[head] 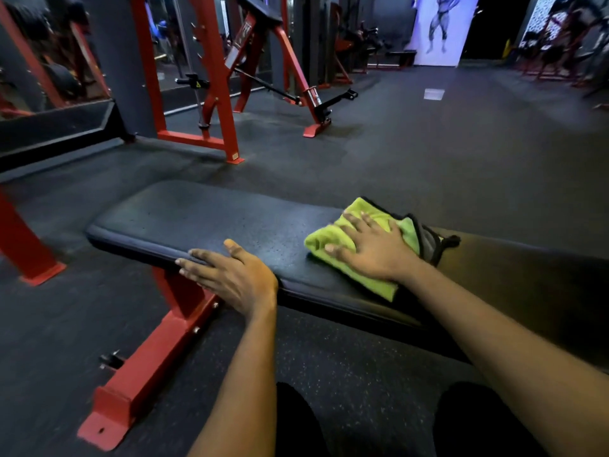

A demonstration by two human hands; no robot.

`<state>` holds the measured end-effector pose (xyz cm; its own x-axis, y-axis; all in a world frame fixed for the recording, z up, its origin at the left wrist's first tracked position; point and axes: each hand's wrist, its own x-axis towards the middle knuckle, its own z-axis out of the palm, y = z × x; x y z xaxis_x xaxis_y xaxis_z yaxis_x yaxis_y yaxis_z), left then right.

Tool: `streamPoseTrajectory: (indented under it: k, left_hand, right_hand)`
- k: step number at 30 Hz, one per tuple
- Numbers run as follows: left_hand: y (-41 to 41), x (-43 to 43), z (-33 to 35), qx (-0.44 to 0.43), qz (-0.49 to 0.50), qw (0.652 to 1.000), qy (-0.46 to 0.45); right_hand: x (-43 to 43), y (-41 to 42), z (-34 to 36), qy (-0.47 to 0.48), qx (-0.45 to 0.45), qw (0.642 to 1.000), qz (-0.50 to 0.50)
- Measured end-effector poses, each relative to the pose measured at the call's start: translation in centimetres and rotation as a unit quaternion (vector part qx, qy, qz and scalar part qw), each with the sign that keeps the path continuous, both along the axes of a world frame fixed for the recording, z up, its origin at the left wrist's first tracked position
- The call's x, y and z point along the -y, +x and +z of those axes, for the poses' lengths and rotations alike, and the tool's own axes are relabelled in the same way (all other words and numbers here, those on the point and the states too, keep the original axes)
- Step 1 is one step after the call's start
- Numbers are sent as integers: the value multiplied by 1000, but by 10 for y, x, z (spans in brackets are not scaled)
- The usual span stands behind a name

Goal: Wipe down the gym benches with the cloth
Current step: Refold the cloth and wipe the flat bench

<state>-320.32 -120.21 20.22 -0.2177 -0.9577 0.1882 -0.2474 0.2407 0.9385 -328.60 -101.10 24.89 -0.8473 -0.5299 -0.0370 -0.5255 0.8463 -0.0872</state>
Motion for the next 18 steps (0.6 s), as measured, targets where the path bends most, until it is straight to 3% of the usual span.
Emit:
streamPoseTrajectory:
  k: [5,13,18]
  left_hand:
    - [-2,2,-5,-12,-5,1000,2]
    - [-3,3,-10,-27,-14,1000,4]
    - [3,5,-4,-38,-13,999,13]
  right_hand:
    - [-15,53,-2,-11,-18,996,91]
    - [37,-57,5,-20,30,999,-39]
    - [25,-11,3,-1,9,1000,15]
